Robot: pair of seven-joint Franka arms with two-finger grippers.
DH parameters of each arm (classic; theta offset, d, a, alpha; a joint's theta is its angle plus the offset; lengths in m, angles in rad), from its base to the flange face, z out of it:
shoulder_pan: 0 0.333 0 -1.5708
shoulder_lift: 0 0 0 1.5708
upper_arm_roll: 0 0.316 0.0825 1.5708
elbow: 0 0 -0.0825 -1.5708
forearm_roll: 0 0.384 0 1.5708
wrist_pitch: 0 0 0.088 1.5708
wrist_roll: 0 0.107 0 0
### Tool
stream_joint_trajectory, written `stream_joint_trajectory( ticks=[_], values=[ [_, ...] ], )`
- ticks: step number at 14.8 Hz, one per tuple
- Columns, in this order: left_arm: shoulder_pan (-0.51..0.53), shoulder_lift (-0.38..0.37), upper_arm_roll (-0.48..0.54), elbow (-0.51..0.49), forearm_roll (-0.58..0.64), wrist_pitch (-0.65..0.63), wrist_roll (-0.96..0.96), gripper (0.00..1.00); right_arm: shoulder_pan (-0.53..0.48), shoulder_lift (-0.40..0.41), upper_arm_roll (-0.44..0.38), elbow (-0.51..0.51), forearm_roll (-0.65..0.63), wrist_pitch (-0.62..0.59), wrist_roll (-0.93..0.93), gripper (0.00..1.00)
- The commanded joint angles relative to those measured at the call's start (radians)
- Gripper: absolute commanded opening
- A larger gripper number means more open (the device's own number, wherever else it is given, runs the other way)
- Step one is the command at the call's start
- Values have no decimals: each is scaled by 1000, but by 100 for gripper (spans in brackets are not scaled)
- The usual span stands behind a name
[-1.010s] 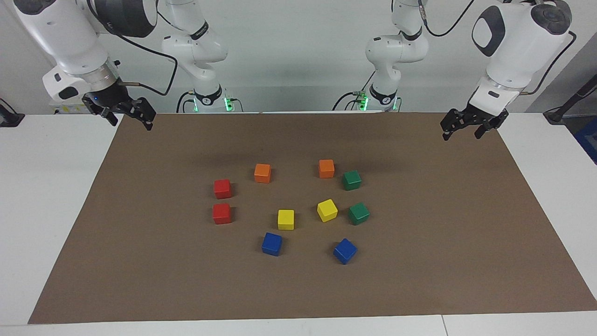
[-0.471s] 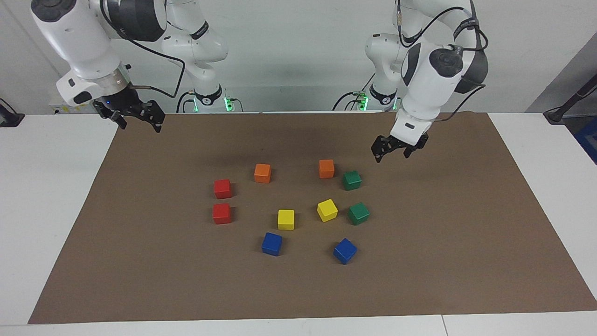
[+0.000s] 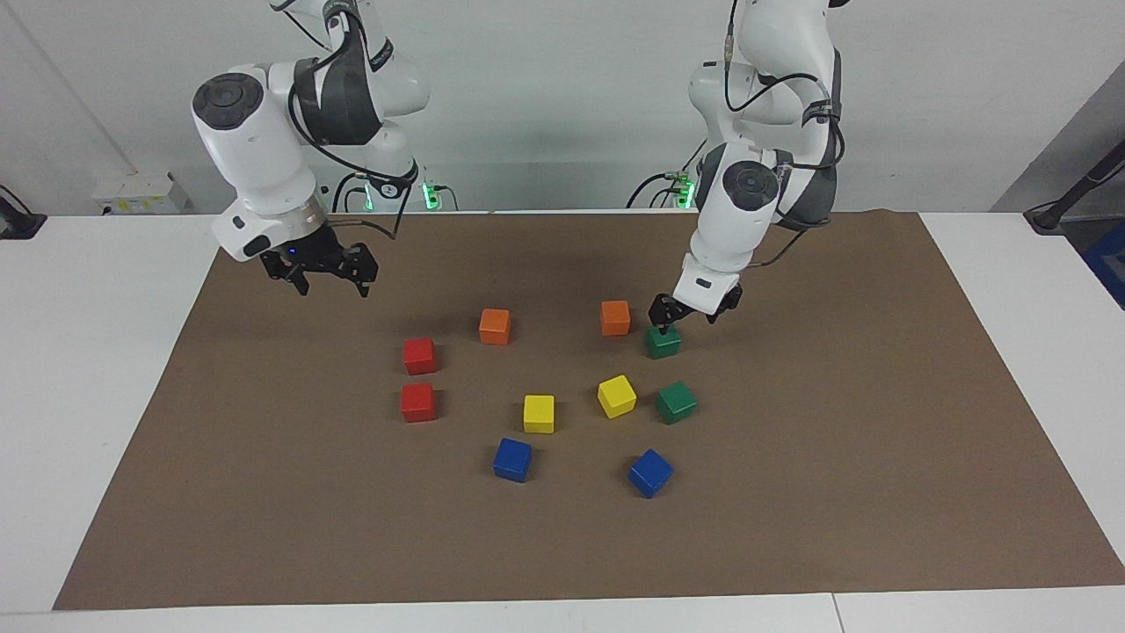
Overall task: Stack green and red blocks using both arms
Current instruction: 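Reach the left gripper to a green block while the right gripper reaches red, then grasp the green block with the left gripper while the right gripper grasps red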
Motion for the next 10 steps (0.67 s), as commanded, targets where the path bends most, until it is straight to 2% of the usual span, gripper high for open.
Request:
stream_joint_trajectory(
  ticks=[1,4,10],
  values=[
    [-20,-19,15,-55,-12,62,-58,100,36,20,-3,-48,22,42,60,100],
    [-48,16,15,-59,-14,113,-125,100,76,68,-3,-74,22,85,78,100],
    [-77,77,17,-50,-14,142,-129,100,128,74,-3,-200,22,270,81,100]
  ],
)
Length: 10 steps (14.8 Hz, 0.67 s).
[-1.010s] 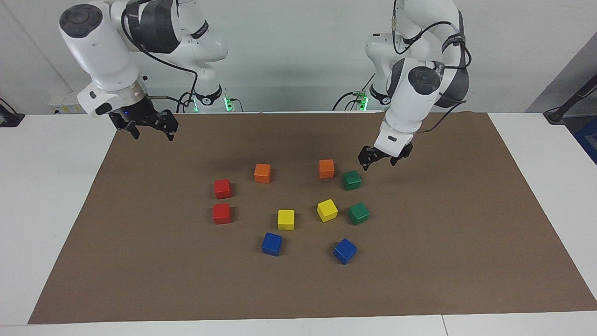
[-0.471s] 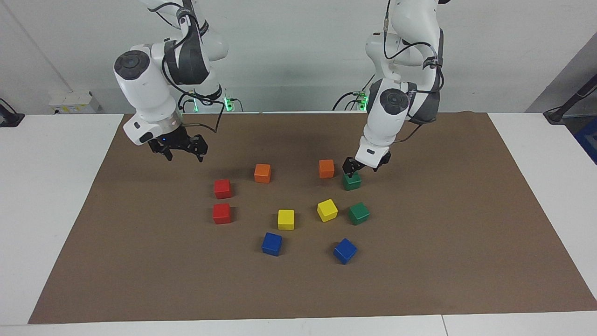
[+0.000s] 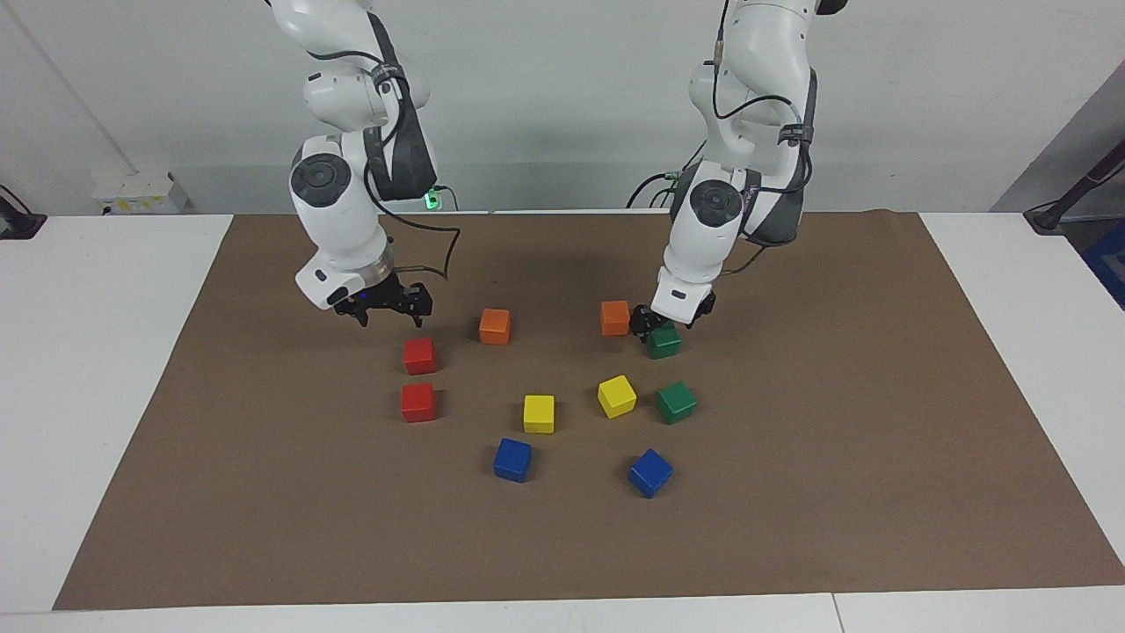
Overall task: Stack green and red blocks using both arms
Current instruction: 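Grasp the green block with the left gripper while the right gripper grasps red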
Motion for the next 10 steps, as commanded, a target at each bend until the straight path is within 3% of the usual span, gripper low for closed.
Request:
stream_joint_trajectory(
  ticks=[1,10],
  values=[
    [-21,16,16,-3,-12,26,-11,100,21,-3,-4,-58,9,86,16,100],
    [-21,31,16,-17,-13,41,-20,100,42,101,-3,-58,9,223,6,100]
  ],
)
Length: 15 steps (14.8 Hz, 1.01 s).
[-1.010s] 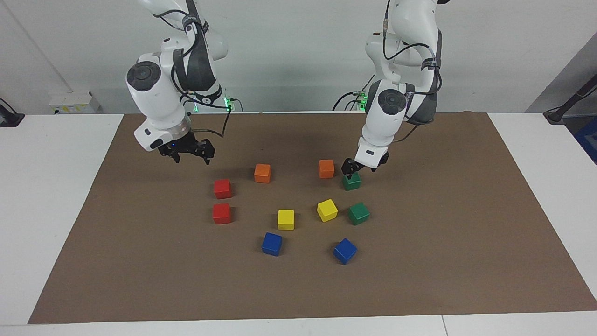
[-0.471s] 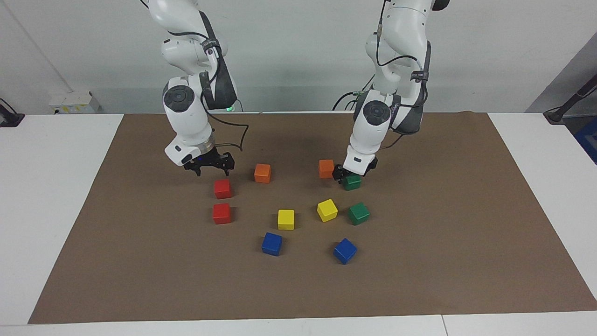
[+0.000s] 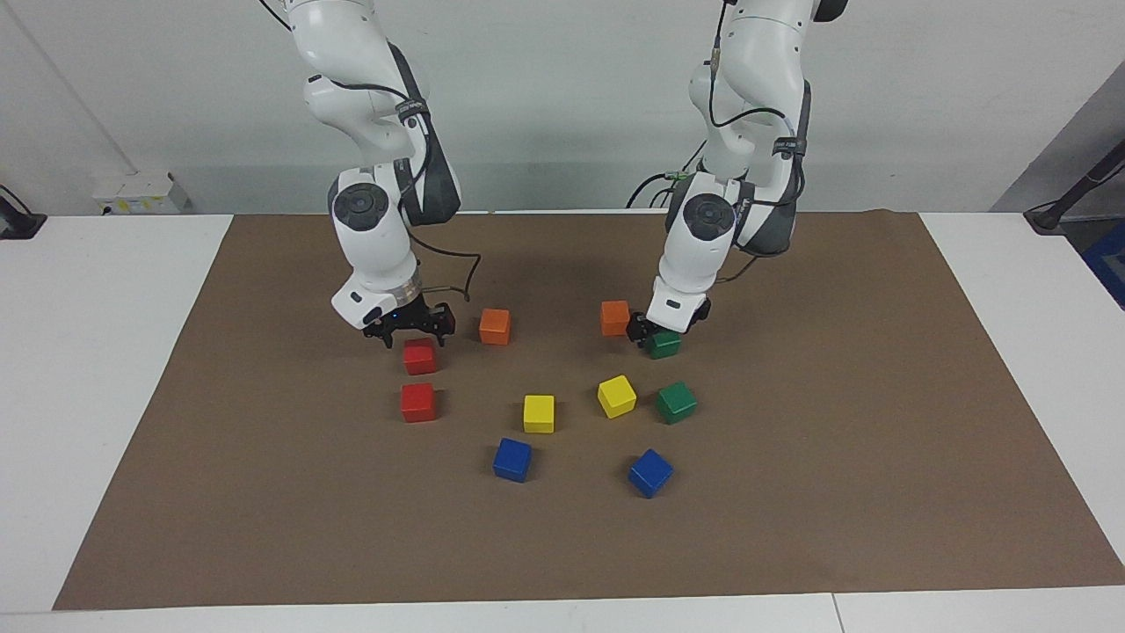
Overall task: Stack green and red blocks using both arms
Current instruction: 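Grasp the green block with the left gripper while the right gripper grasps red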
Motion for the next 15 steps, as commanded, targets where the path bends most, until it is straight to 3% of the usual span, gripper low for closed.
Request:
stream_joint_trajectory(
  ticks=[1,6,7,8,9,10,11,12,15],
  values=[
    [-20,4,16,-16,-13,30,-14,100,4,28,-4,-6,9,55,3,100],
    [-20,10,16,-44,-12,73,-28,100,4,60,-4,-22,9,105,3,100],
    [-20,10,16,-44,-12,72,-29,96,4,64,-4,-22,9,109,3,100],
    [-23,9,16,-42,-13,58,-34,78,4,67,-4,-22,9,109,6,100],
    [-32,7,16,-42,-13,47,-35,48,4,69,-4,-20,9,106,18,98],
    [-34,6,16,-38,-13,20,-35,18,4,69,-3,-14,9,91,41,62],
    [-28,-4,16,-30,-12,-12,-32,0,5,66,-3,-5,9,68,64,15],
    [-19,-20,19,-21,-12,-40,-23,0,5,57,2,6,9,30,67,0],
    [81,-53,22,52,-12,-161,85,0,-5,11,0,108,9,-154,56,0]
  ],
)
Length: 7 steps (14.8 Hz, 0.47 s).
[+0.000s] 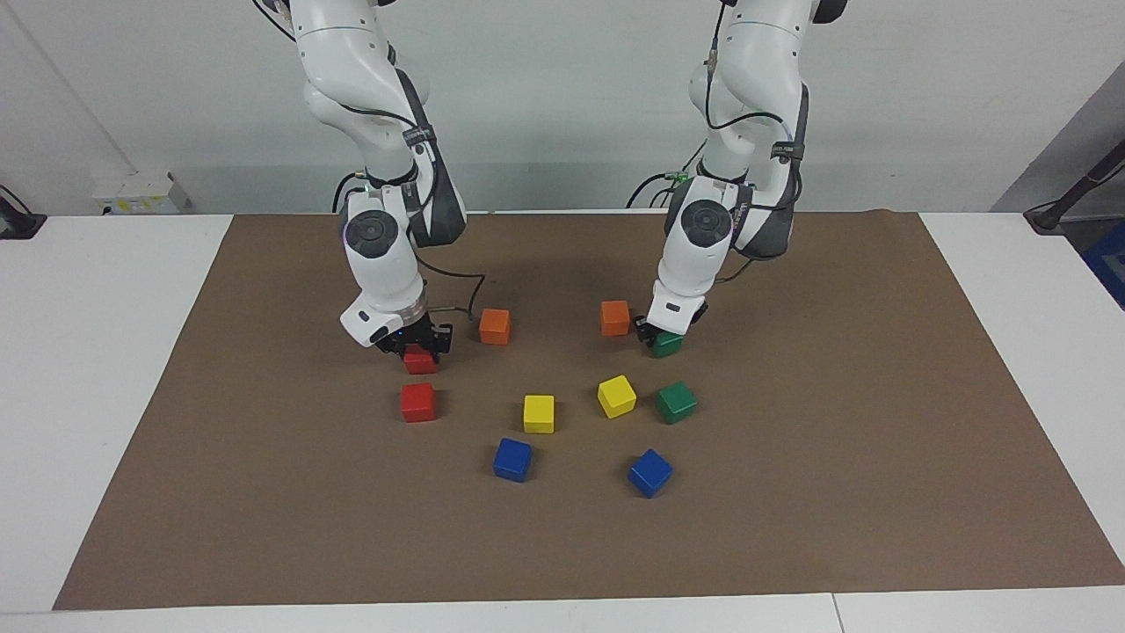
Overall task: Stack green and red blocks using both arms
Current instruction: 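Place the green block with the left gripper while the right gripper places red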
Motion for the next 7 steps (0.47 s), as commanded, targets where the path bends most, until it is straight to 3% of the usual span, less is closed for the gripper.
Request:
stream_joint_trajectory(
  ticks=[1,3,7],
  values=[
    [111,-34,6,76,-12,-144,174,0,-26,-49,-7,124,9,-188,-18,0],
    [226,-32,6,100,-10,-182,347,0,-95,-54,-7,189,9,-253,-130,0],
    [424,-21,6,112,-9,-122,663,0,-248,-61,-7,199,7,-229,-357,0]
  ],
)
